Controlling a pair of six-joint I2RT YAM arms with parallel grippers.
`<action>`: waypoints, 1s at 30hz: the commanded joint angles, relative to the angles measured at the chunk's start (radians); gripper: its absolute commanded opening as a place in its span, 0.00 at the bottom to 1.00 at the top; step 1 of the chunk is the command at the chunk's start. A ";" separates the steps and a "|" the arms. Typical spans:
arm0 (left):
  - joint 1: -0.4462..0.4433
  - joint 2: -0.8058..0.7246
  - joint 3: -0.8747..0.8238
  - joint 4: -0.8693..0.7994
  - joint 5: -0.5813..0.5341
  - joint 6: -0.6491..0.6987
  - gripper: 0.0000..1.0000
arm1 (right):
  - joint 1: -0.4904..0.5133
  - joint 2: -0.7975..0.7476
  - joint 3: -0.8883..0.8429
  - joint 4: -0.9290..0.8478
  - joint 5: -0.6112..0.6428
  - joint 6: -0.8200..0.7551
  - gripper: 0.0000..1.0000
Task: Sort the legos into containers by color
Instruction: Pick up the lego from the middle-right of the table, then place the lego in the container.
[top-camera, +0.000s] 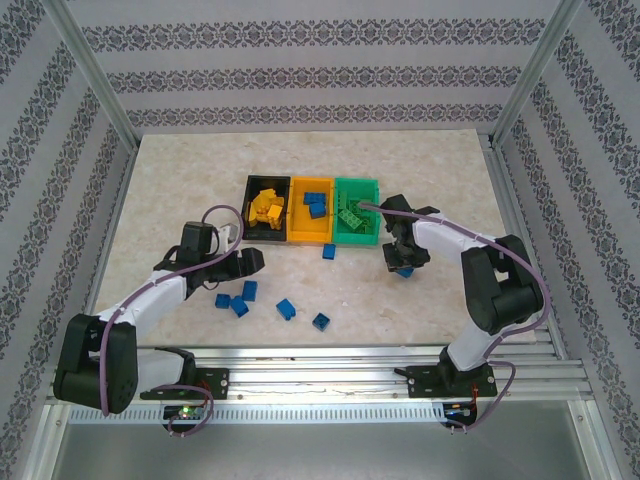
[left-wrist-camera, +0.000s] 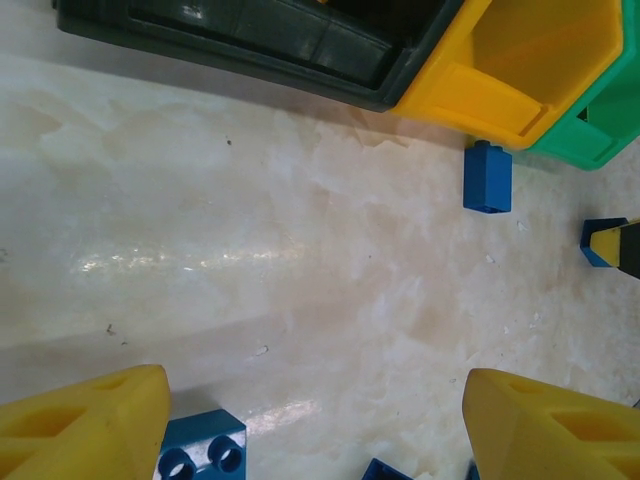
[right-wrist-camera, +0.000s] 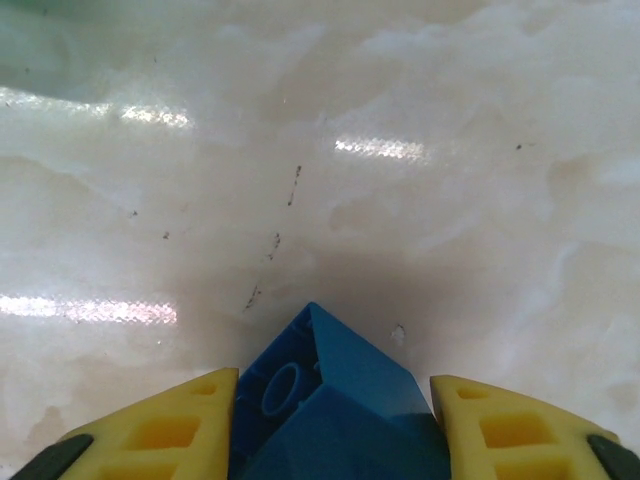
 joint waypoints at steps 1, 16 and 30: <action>0.029 -0.020 -0.013 0.003 0.009 0.028 0.77 | 0.025 -0.042 0.002 -0.017 -0.064 0.014 0.33; 0.078 -0.075 -0.011 -0.208 -0.223 0.008 0.83 | 0.268 0.068 0.446 0.080 -0.163 0.091 0.36; 0.026 -0.073 0.012 -0.297 -0.244 -0.016 0.71 | 0.293 0.312 0.750 0.053 -0.107 0.019 0.62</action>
